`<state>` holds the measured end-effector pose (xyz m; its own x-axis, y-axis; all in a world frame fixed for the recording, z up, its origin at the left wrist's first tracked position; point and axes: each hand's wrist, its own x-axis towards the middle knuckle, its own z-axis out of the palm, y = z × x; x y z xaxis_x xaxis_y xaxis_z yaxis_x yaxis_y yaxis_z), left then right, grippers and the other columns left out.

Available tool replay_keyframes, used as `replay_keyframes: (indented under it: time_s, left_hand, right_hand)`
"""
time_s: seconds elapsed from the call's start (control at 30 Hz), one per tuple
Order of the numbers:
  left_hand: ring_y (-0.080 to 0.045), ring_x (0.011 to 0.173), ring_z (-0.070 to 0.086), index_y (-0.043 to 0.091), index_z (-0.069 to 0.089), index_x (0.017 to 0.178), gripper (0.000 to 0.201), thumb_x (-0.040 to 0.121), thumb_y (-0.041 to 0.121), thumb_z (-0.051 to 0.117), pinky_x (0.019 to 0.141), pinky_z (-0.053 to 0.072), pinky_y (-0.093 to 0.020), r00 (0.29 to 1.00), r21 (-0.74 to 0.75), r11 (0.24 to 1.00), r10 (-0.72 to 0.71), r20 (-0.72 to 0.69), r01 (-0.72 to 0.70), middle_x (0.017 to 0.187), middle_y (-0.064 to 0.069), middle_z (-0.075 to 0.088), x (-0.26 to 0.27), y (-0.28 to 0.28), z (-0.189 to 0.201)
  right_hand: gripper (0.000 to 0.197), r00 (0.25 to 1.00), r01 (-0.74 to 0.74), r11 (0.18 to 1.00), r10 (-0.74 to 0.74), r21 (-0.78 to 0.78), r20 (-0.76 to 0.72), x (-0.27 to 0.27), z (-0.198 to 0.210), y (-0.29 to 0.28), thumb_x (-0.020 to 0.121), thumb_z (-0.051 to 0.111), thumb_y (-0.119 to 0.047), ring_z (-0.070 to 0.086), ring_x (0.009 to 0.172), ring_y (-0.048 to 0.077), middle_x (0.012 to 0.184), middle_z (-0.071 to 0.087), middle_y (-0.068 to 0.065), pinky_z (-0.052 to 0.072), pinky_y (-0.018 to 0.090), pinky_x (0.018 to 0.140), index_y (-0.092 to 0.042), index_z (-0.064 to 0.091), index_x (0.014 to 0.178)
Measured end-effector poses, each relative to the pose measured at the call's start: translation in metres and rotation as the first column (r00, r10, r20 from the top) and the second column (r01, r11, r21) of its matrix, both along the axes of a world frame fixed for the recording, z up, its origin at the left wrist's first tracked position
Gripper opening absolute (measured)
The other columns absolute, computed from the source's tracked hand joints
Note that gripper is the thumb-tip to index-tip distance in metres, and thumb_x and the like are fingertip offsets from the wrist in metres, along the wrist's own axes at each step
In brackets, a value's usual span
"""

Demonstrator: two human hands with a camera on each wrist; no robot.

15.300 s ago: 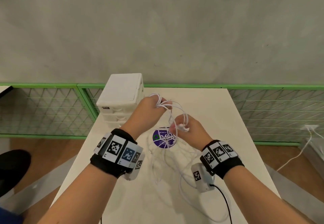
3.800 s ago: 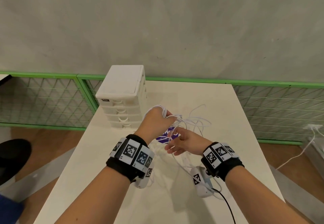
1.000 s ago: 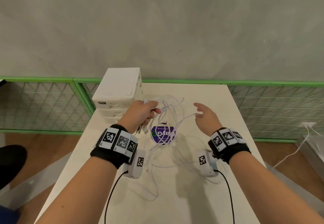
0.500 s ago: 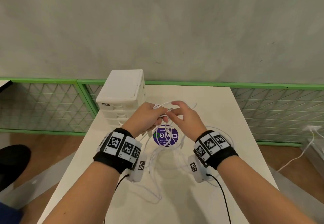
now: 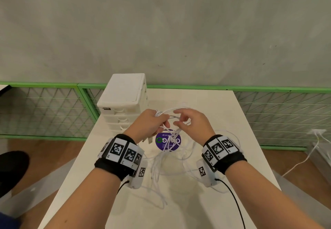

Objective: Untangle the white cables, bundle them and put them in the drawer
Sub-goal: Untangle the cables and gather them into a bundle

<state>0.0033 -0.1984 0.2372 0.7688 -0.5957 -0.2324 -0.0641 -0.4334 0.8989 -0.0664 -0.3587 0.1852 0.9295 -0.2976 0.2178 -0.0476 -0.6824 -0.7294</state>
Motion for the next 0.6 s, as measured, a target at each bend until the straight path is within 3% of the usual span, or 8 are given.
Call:
replay_keyframes:
  time_s: [0.07, 0.2, 0.33, 0.43, 0.53, 0.6]
  left_hand:
    - [-0.008, 0.033, 0.032, 0.003, 0.062, 0.07, 0.032, 0.095, 0.021, 0.052, 0.035, 0.026, -0.016, 1.0, -0.066, 0.998, -0.023, -0.021, 0.021, 0.038, 0.006, 0.039, -0.004, -0.002, 0.001]
    - [-0.004, 0.034, 0.041, 0.004, 0.065, 0.07, 0.029, 0.091, 0.022, 0.056, 0.038, 0.031, -0.015, 0.989, -0.055, 0.991, 0.128, 0.078, -0.124, 0.04, 0.009, 0.047, 0.003, -0.003, 0.003]
    - [-0.016, 0.049, 0.048, 0.008, 0.067, 0.069, 0.028, 0.089, 0.026, 0.059, 0.05, 0.037, -0.024, 0.973, -0.002, 0.984, 0.177, 0.151, -0.179, 0.055, -0.002, 0.055, 0.007, 0.0, -0.002]
    - [-0.019, 0.054, 0.049, 0.014, 0.063, 0.064, 0.03, 0.091, 0.025, 0.057, 0.052, 0.039, -0.026, 0.953, 0.033, 0.972, 0.223, 0.207, -0.235, 0.06, -0.003, 0.058, 0.01, 0.004, -0.006]
    - [-0.016, 0.05, 0.046, 0.01, 0.063, 0.068, 0.03, 0.094, 0.024, 0.054, 0.049, 0.036, -0.024, 0.929, 0.045, 0.942, 0.318, 0.189, -0.331, 0.058, -0.001, 0.056, 0.019, 0.016, -0.012]
    - [-0.012, 0.048, 0.045, 0.005, 0.064, 0.078, 0.027, 0.095, 0.023, 0.054, 0.048, 0.034, -0.023, 0.926, 0.052, 0.936, 0.336, 0.173, -0.349, 0.057, 0.002, 0.055, 0.022, 0.021, -0.014]
  right_hand:
    - [0.025, 0.997, -0.011, 1.0, 0.011, -0.004, 0.078, 0.002, -0.002, 0.005, 0.082, 0.068, -0.019, 0.05, 0.087, 0.008, 0.093, 0.055, -0.007, 0.038, 0.021, 0.079, -0.02, 0.067, 0.107]
    - [0.012, 0.996, -0.012, 0.999, 0.015, 0.033, -0.083, 0.003, 0.001, 0.006, 0.084, 0.067, -0.028, 0.06, 0.079, 0.015, 0.089, 0.069, 0.0, 0.047, 0.028, 0.074, -0.02, 0.07, 0.092]
    - [0.011, 0.998, 0.059, 0.997, -0.058, 0.044, -0.03, 0.001, 0.003, 0.001, 0.082, 0.069, -0.026, 0.058, 0.07, 0.012, 0.084, 0.069, -0.001, 0.048, 0.027, 0.074, -0.021, 0.074, 0.091]
    - [0.012, 0.981, 0.159, 0.98, -0.171, 0.122, 0.094, 0.001, 0.006, -0.003, 0.083, 0.068, -0.02, 0.064, 0.073, 0.016, 0.088, 0.071, 0.001, 0.05, 0.028, 0.078, -0.018, 0.075, 0.093]
    - [0.006, 0.906, 0.328, 0.887, -0.392, 0.324, 0.157, -0.006, 0.013, -0.02, 0.088, 0.062, -0.018, 0.067, 0.059, 0.014, 0.079, 0.066, 0.004, 0.053, 0.026, 0.059, -0.021, 0.068, 0.088]
    - [0.012, 0.864, 0.425, 0.849, -0.484, 0.315, 0.141, -0.011, 0.014, -0.033, 0.089, 0.055, -0.015, 0.067, 0.061, 0.017, 0.074, 0.061, 0.006, 0.05, 0.026, 0.055, -0.019, 0.061, 0.099]
